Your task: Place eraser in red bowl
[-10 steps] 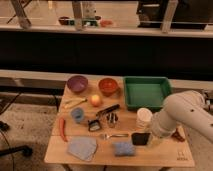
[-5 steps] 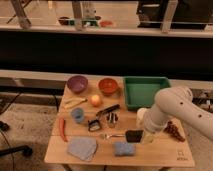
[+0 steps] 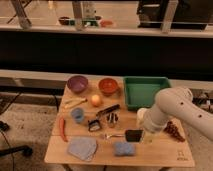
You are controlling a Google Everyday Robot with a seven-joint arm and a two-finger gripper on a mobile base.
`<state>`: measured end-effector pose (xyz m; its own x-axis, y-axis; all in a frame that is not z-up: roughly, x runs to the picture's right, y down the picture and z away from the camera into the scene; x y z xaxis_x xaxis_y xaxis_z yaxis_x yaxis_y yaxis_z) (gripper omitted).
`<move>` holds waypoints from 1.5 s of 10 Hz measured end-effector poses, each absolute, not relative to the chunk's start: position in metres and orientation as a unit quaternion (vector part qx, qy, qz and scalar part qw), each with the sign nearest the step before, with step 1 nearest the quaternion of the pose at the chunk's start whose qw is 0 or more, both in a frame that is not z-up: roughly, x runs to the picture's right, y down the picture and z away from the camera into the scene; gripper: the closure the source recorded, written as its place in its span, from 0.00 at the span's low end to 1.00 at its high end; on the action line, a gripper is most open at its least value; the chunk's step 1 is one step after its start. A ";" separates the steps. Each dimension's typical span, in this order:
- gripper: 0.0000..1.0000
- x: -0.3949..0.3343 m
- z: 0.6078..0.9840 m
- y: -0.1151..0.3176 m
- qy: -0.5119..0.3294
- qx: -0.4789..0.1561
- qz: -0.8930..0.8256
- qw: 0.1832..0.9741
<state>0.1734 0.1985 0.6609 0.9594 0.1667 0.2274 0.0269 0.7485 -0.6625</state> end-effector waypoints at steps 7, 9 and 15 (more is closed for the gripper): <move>0.86 0.144 0.709 0.105 -0.176 -0.309 0.046 0.933; 0.86 0.129 0.720 0.076 -0.183 -0.299 0.028 0.936; 0.86 0.130 0.771 0.061 -0.202 -0.310 0.045 0.928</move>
